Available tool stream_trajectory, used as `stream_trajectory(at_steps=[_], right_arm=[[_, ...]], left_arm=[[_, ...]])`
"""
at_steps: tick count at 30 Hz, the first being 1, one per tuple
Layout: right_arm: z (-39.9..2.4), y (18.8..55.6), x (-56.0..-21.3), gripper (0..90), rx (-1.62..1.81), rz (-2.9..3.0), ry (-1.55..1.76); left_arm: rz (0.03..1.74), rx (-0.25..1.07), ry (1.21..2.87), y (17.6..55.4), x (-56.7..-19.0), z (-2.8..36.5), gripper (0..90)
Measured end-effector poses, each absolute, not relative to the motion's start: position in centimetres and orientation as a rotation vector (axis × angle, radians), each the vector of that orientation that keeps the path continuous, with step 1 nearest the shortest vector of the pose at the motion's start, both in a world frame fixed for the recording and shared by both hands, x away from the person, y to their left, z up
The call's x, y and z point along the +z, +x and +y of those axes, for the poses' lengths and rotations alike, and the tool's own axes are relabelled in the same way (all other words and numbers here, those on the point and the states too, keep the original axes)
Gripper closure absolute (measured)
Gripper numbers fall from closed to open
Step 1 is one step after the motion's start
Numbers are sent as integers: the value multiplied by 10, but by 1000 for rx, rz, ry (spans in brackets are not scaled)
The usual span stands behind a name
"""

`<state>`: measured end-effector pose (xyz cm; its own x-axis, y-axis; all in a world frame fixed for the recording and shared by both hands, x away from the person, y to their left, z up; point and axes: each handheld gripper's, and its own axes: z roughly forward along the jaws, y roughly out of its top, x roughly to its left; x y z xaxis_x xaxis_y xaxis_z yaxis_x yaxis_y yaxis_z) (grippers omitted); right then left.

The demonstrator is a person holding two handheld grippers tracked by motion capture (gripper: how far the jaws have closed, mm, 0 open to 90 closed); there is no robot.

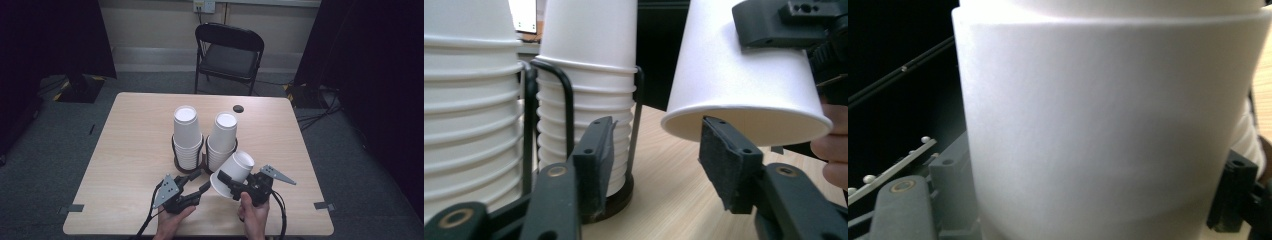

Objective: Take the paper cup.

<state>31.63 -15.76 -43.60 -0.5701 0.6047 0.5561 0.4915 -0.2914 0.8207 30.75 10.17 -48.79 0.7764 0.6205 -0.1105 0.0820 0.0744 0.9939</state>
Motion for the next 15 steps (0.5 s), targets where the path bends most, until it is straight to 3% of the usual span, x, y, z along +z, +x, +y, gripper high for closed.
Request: stream_trajectory(at_steps=[15], right_arm=[[-139,315,-434,163,2070,1926,1390]], left_arm=[[524,516,1385,310,-487,78,617]])
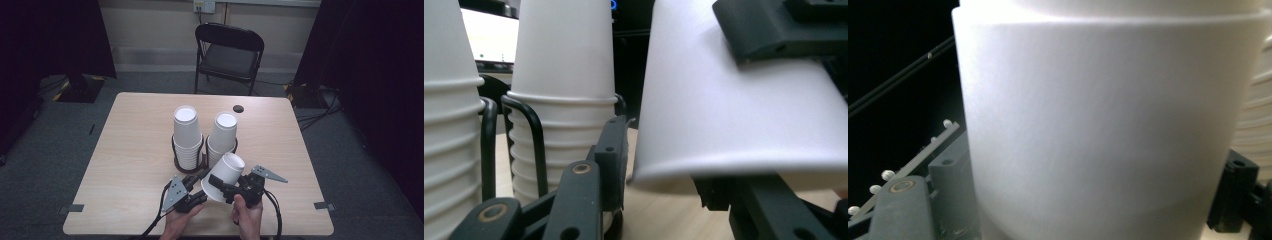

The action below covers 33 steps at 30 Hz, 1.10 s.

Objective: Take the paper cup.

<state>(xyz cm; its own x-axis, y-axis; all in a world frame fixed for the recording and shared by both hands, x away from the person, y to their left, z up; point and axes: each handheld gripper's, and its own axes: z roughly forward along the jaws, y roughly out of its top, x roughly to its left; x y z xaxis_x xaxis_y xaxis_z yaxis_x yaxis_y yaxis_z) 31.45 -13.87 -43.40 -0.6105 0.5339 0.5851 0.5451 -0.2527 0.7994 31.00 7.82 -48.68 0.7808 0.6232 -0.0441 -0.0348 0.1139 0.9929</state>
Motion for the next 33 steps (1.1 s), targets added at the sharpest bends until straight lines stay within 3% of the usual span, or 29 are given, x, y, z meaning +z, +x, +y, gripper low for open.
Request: stream_trajectory(at_steps=[5,9,13,33], right_arm=[[-136,316,-433,162,-2040,-1901,-1363],[-137,316,-432,157,-2002,-1888,-1365],[-139,318,-434,141,-2004,-1866,-1369],[-157,319,-427,137,-2174,-1941,-1457]], left_arm=[[536,563,1353,310,-482,75,642],[546,593,1364,309,-483,75,771],[539,592,1380,307,-485,75,826],[552,442,1483,304,-491,95,855]])
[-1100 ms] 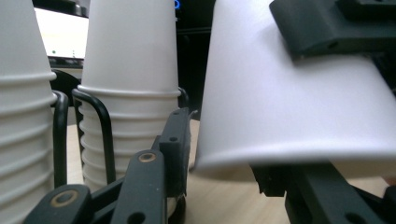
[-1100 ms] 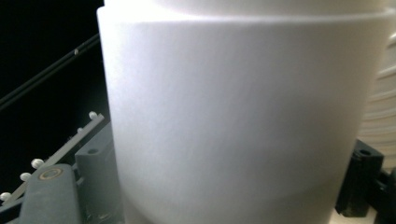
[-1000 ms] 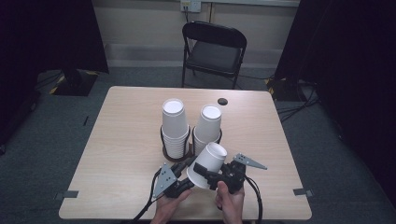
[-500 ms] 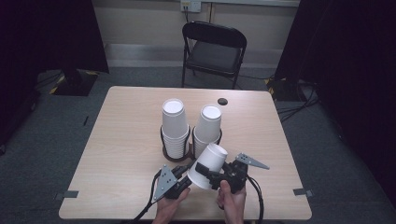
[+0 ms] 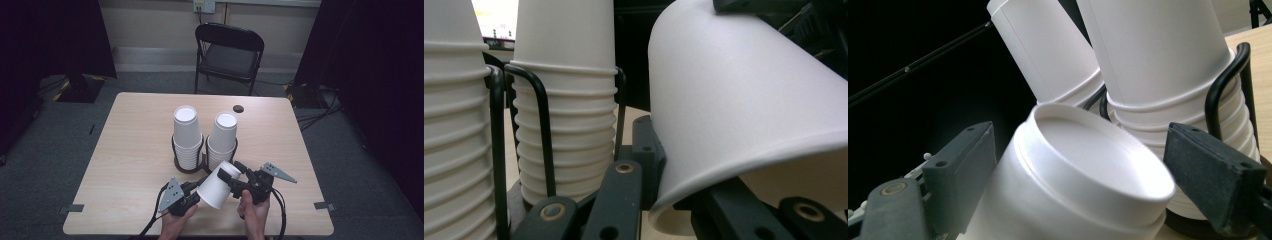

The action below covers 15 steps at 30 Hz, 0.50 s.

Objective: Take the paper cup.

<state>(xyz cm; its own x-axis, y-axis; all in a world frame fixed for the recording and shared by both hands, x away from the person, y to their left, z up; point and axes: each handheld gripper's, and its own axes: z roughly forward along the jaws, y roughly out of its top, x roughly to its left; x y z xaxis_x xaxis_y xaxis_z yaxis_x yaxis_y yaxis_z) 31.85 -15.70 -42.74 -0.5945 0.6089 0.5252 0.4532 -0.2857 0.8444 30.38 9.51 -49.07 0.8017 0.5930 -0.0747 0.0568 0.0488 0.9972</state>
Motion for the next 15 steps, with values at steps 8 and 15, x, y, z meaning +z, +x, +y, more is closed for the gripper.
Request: stream_trajectory(at_steps=[8,15], right_arm=[[-163,313,-421,158,1991,1771,1298],[-172,305,-422,164,1941,1770,1245]], left_arm=[[593,370,1561,309,-484,107,855],[614,336,1609,314,-478,120,856]])
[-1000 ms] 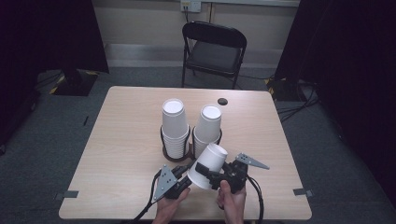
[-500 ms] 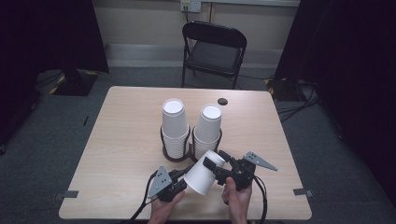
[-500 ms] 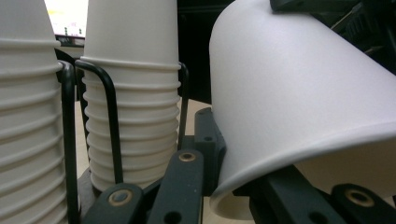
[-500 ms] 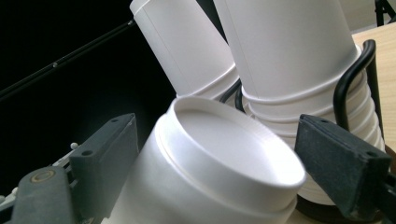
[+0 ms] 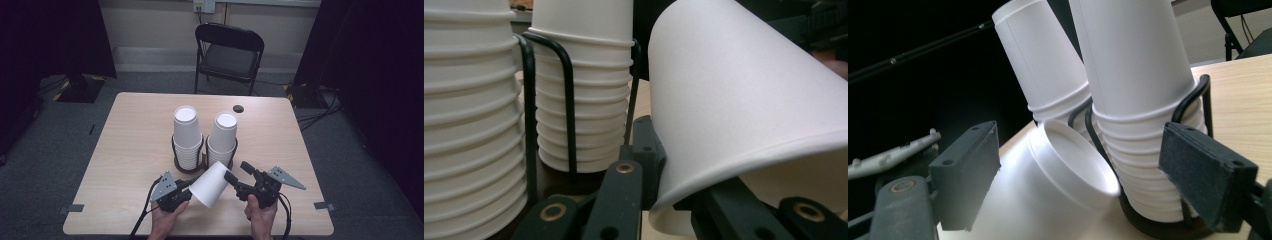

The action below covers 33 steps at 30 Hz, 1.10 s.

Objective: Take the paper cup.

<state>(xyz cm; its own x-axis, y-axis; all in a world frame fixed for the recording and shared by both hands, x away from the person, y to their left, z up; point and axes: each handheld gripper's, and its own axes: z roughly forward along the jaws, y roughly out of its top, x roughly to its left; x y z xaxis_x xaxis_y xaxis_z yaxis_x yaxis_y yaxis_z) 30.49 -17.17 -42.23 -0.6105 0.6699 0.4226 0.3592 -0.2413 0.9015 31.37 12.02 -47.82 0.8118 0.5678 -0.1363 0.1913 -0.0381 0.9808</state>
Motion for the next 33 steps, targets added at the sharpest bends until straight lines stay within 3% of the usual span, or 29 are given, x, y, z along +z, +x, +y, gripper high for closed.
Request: stream_trajectory(at_steps=[4,9,15,28,33], right_arm=[[-173,301,-426,157,1904,1772,1228],[-173,299,-429,135,1864,1812,1169],[-170,297,-433,133,1832,1869,1111],[-166,292,-442,136,1794,1977,1004],[-163,290,-443,203,1763,2041,897]], left_arm=[[620,410,1703,313,-471,126,857],[618,408,1754,316,-459,131,856],[643,353,1783,321,-446,137,856],[628,271,2017,334,-427,135,857],[608,260,2114,337,-421,130,856]])
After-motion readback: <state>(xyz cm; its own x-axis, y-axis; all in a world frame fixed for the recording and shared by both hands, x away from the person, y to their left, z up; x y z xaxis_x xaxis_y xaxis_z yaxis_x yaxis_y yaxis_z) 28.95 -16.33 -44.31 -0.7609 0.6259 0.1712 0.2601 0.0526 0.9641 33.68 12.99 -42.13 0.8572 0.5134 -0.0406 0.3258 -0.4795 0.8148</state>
